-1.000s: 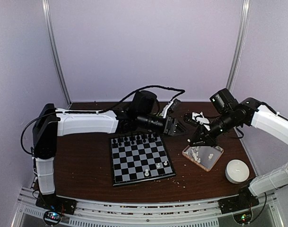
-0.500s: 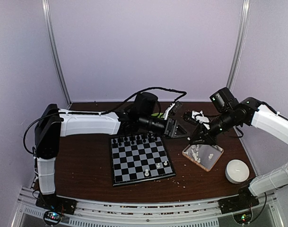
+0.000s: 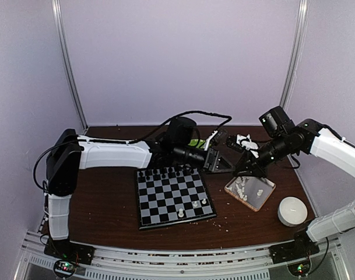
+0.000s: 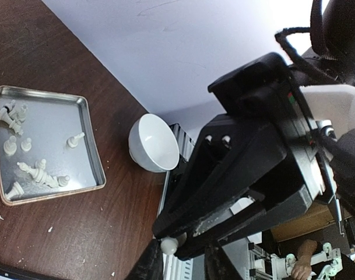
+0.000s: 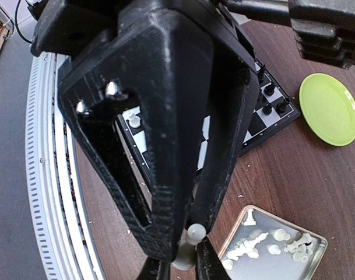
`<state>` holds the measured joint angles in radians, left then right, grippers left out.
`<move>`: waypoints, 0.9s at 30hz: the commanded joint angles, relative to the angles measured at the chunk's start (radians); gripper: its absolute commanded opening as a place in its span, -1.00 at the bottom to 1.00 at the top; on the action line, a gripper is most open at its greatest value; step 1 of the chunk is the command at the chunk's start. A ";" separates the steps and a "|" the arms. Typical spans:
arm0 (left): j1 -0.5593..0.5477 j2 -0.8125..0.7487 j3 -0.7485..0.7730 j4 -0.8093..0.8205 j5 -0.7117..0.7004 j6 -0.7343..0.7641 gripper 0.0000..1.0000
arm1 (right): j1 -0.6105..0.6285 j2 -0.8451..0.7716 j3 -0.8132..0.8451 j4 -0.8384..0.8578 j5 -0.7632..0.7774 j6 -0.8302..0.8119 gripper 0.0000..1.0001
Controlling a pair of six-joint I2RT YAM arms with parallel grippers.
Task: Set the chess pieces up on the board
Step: Pass from the right arm to the left
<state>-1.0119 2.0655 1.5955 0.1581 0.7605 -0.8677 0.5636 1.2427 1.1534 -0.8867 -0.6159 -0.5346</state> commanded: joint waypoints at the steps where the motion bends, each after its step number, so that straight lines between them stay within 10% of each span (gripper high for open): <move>1: -0.011 0.016 0.021 0.074 0.038 -0.013 -0.53 | 0.006 0.007 0.025 0.016 0.010 0.011 -0.81; 27: -0.013 0.052 0.061 0.158 0.078 -0.069 -0.80 | 0.009 0.007 0.018 0.028 0.004 0.019 -0.80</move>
<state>-1.0077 2.1040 1.6154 0.1879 0.8005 -0.9253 0.5636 1.2442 1.1534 -0.9104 -0.6075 -0.5243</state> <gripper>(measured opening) 0.135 0.128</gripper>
